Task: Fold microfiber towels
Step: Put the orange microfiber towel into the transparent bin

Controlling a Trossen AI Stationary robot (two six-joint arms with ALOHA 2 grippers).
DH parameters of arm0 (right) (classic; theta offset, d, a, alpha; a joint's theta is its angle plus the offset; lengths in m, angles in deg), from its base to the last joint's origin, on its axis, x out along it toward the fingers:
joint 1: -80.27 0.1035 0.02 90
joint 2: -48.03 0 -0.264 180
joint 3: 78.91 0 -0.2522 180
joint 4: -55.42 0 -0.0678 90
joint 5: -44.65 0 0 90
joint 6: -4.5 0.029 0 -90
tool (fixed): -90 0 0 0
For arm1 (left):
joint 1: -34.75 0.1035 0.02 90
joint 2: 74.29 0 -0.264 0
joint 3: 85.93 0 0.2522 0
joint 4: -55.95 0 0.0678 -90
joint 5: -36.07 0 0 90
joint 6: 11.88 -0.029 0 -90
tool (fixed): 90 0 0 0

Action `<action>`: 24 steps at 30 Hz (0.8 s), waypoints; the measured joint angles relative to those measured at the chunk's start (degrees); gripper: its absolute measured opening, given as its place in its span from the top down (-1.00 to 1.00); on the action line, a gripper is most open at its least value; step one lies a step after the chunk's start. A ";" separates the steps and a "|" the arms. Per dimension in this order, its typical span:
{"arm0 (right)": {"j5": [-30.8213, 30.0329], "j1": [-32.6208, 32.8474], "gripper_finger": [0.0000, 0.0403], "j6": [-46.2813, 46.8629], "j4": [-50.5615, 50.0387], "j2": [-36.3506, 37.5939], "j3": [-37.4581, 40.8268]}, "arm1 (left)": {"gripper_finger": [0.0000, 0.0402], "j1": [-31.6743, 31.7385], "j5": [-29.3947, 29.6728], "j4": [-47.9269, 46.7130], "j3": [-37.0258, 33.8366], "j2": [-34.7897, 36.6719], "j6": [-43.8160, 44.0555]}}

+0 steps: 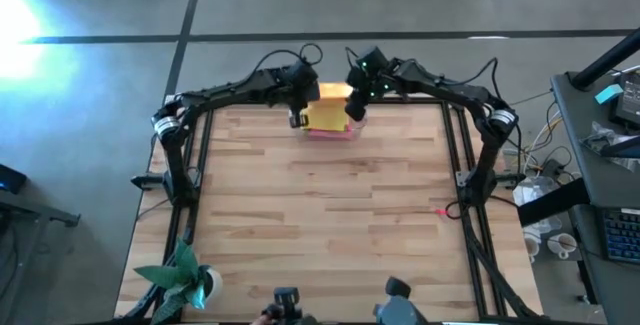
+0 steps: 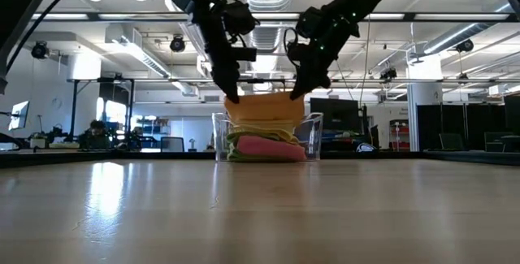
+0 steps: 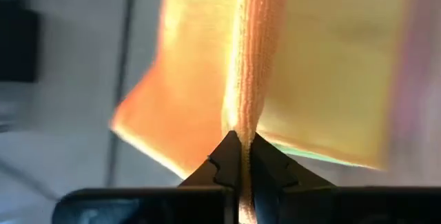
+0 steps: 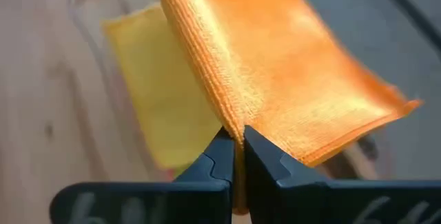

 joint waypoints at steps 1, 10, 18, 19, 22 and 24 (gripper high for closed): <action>0.40 0.27 0.96 -0.02 -1.30 0.00 0.00 | 1.00 -0.11 -1.78 -0.91 0.00 0.00 0.46; 0.85 2.36 0.96 0.00 -3.92 0.09 2.67 | 1.00 -1.21 -7.64 -3.49 -1.45 -0.43 0.62; 1.70 3.17 0.96 -0.41 -3.80 -0.17 4.22 | 0.99 -1.65 -10.03 -2.86 -5.68 -0.57 0.70; 1.70 3.25 0.96 -0.48 -3.80 -0.30 4.22 | 0.99 -1.74 -10.08 -2.86 -5.89 -0.57 0.69; 2.63 3.52 0.96 -0.38 -4.05 -1.20 4.22 | 0.99 -1.75 -10.09 -2.92 -5.95 -0.57 0.67; 3.17 3.83 0.96 -0.01 -4.58 -1.95 4.22 | 0.99 -1.82 -10.09 -3.12 -5.99 -0.57 0.60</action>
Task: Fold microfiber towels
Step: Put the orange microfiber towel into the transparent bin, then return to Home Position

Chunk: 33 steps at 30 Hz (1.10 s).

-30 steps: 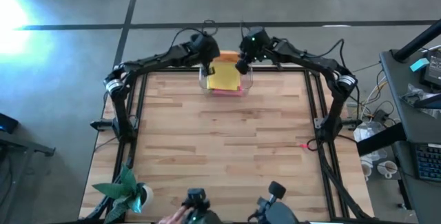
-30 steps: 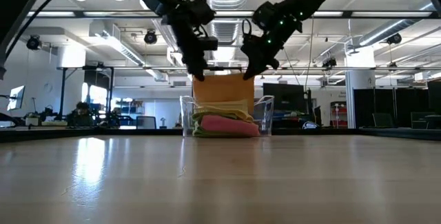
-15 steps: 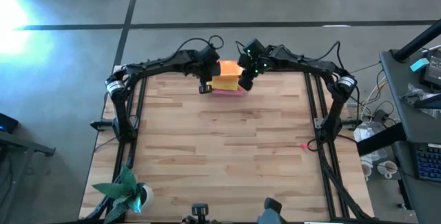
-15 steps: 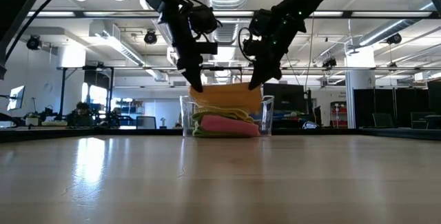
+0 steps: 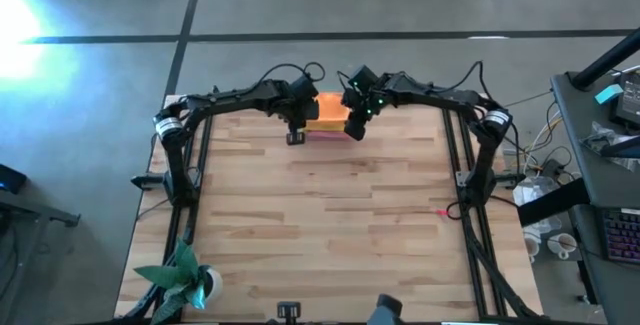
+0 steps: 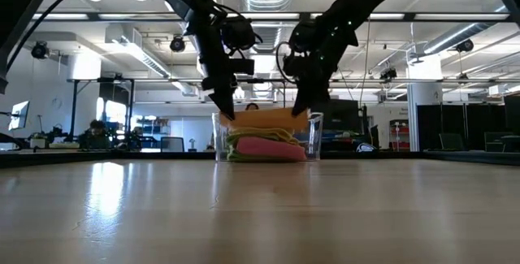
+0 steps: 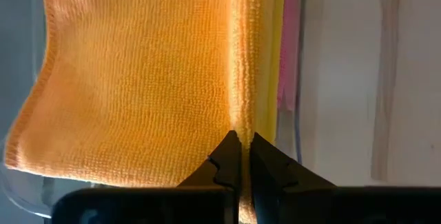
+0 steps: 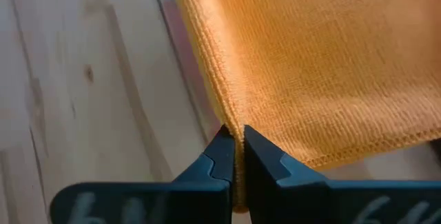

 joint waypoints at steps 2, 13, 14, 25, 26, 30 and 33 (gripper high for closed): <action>0.04 0.45 0.96 0.35 -0.01 -0.57 0.00 | 0.99 -0.02 0.02 -0.40 -0.08 0.00 -0.06; -0.28 1.02 0.85 0.64 -0.63 -0.80 -0.07 | 0.95 -0.55 -0.45 -0.98 -0.13 0.00 -0.15; -0.40 1.00 0.82 0.63 -0.91 -0.76 -0.07 | 0.91 -0.55 -0.33 -1.21 -0.15 0.00 -0.17; -0.20 0.74 0.35 2.72 -0.99 2.32 -0.04 | 0.40 -0.81 1.54 -1.16 2.34 0.90 1.36; -0.19 0.74 0.33 2.72 -0.96 3.18 -0.04 | 0.37 -0.93 1.63 -1.32 3.02 1.54 1.38; 0.04 0.74 0.29 2.77 -0.97 7.08 -0.04 | 0.32 -1.27 1.64 -1.35 4.26 5.39 1.70; 0.14 0.74 0.30 3.24 -1.24 9.93 -0.04 | 0.32 -1.35 1.62 -1.46 3.65 8.93 5.06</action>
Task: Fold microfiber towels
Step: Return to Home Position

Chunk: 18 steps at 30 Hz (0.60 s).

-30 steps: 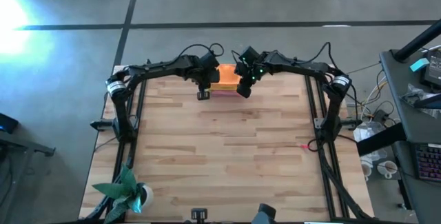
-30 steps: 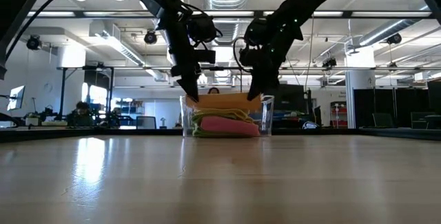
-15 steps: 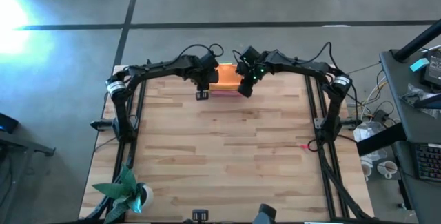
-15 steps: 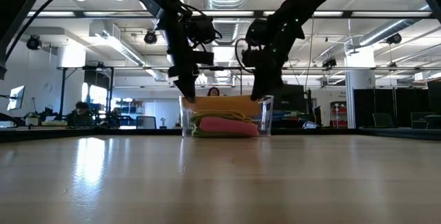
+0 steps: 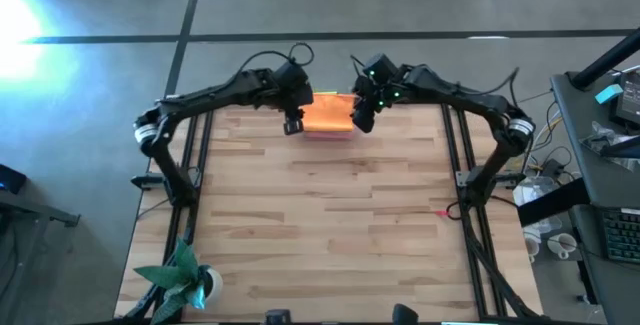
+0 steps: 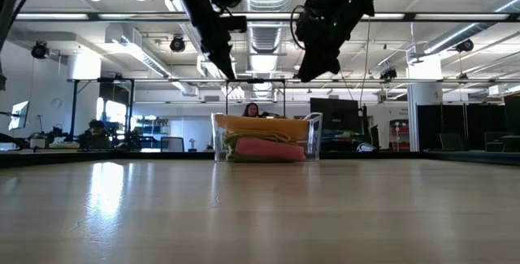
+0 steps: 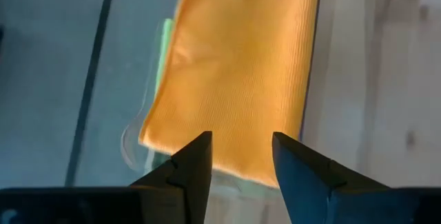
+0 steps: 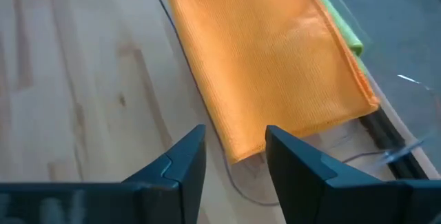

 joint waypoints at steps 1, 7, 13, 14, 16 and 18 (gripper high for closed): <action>0.06 0.09 0.31 0.63 -0.21 0.72 0.00 | 0.32 -0.04 0.00 -0.30 -0.36 1.30 1.58; 0.06 2.12 0.37 5.25 -0.38 2.86 0.00 | 0.32 -1.54 -0.12 -1.58 -5.71 8.96 9.60; 0.06 6.92 0.41 5.47 -0.37 3.06 0.00 | 0.32 -5.34 -0.50 3.56 -17.19 19.08 14.33; 0.06 7.88 0.42 5.47 -0.28 3.06 0.00 | 0.32 -6.13 -0.50 5.00 -19.65 21.05 15.50; 0.07 9.67 0.43 5.81 0.01 3.06 0.00 | 0.32 -7.92 -0.48 8.29 -24.42 25.13 17.70; 0.06 11.42 0.44 6.53 0.98 3.03 0.00 | 0.32 -9.88 -0.57 10.62 -28.77 29.02 18.94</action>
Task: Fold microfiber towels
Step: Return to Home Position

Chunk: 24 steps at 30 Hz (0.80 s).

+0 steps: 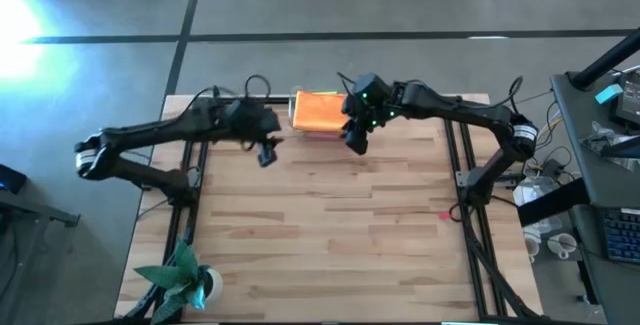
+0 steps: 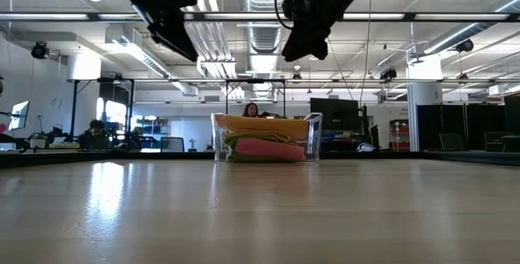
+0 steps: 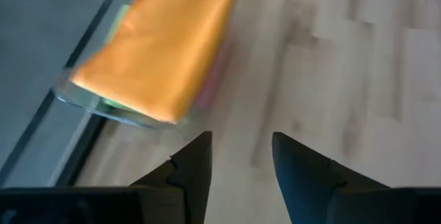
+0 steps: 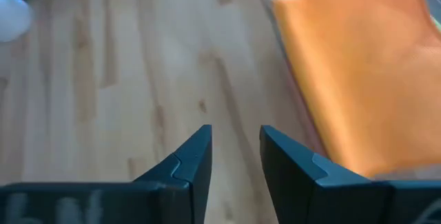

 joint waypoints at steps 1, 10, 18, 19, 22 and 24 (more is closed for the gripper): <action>0.00 0.86 0.45 0.31 0.87 -0.01 0.00 | 0.32 -1.09 -0.03 0.62 -2.05 1.94 0.41; -1.10 6.56 0.46 4.11 5.51 -0.01 0.00 | 0.67 -10.38 -0.06 5.37 -16.37 16.75 7.73; -3.72 9.33 0.46 9.18 6.08 -0.14 0.00 | 0.96 -16.05 -0.04 7.00 -24.82 26.84 11.15; -3.69 9.74 0.46 9.99 6.49 -0.14 0.00 | 0.96 -16.42 -0.04 7.54 -25.81 28.11 11.72; -3.69 11.23 0.46 11.80 6.89 -0.14 0.00 | 0.96 -17.11 -0.02 9.92 -28.87 31.87 11.97; -3.72 12.44 0.46 12.77 6.91 -0.14 0.00 | 0.96 -17.14 0.00 11.60 -31.03 34.38 12.48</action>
